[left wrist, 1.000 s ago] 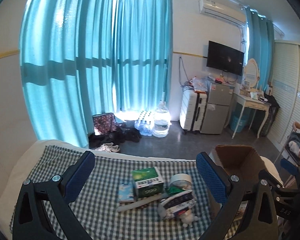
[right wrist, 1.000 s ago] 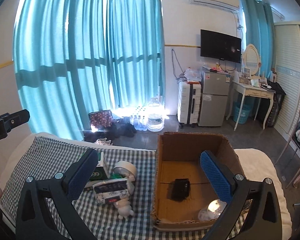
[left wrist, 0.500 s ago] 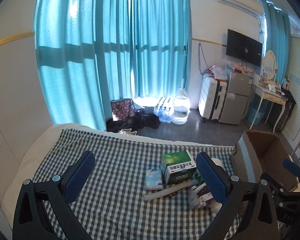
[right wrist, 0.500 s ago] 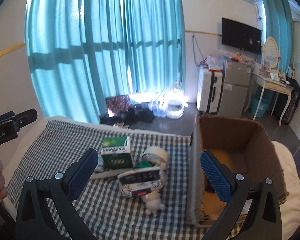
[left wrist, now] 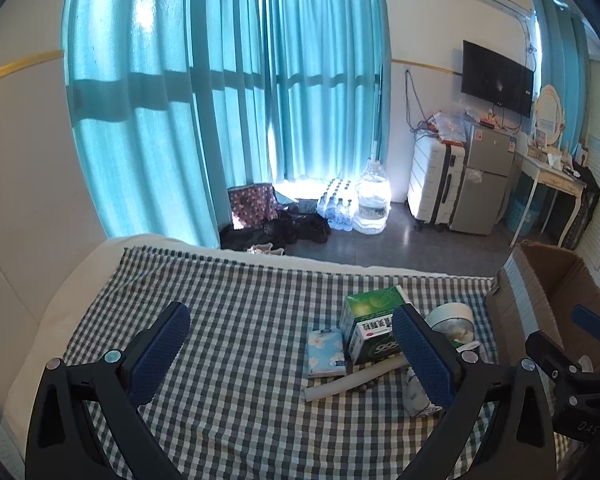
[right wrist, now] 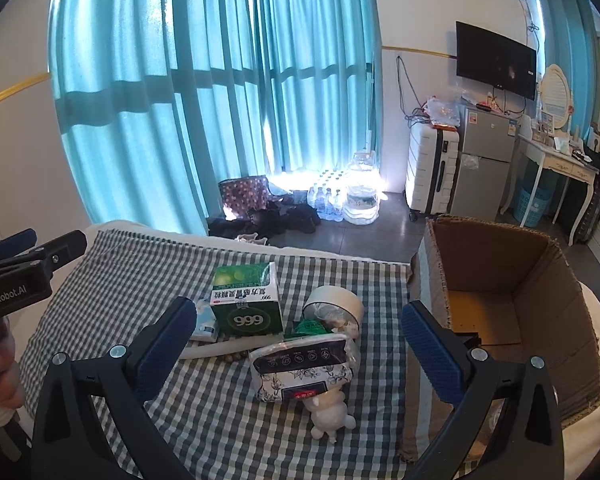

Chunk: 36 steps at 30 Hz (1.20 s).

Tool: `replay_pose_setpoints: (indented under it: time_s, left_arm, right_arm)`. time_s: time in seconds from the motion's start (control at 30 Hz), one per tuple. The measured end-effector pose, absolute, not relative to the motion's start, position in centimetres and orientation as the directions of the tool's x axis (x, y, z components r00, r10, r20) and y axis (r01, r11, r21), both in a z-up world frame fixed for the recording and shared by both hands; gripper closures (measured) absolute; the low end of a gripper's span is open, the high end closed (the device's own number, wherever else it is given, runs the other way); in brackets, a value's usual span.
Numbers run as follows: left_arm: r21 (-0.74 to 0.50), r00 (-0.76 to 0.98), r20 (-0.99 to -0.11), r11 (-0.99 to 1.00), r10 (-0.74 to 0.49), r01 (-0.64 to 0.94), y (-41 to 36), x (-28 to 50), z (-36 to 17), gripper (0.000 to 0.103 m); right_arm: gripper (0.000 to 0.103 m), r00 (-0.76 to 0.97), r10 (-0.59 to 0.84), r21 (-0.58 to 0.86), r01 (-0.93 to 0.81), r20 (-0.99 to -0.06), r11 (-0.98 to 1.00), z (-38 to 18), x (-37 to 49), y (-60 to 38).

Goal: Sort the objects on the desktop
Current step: 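Move both open tools back toward the items on the bedspread, then grasp the blue tissue pack with the left tool while the right tool grasps the patterned bag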

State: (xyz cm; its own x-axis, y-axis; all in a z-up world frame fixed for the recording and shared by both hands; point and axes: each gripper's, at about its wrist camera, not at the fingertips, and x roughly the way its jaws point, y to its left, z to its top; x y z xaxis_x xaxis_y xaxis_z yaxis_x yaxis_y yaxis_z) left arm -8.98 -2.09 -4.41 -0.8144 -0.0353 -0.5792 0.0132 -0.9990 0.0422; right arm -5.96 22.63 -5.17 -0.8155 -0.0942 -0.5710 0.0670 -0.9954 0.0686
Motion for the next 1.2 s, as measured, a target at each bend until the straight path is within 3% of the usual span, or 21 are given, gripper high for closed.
replay_pose_setpoints:
  time_s: [0.67, 1.2]
  left_arm:
    - [0.078, -0.684, -0.728, -0.997, -0.039, -0.027, -1.5, -15.6, -13.9, 0.000]
    - [0.072, -0.584, -0.811, -0.995, -0.020, -0.066, -1.4, -18.9, -20.3, 0.000]
  right_arm:
    - [0.000, -0.682, -0.101, 0.062, 0.081, -0.724, -0.995, -13.3, -11.7, 21.9]
    - [0.000, -0.625, -0.093, 0.021, 0.122, -0.775, -0.992, -17.4, -13.9, 21.0]
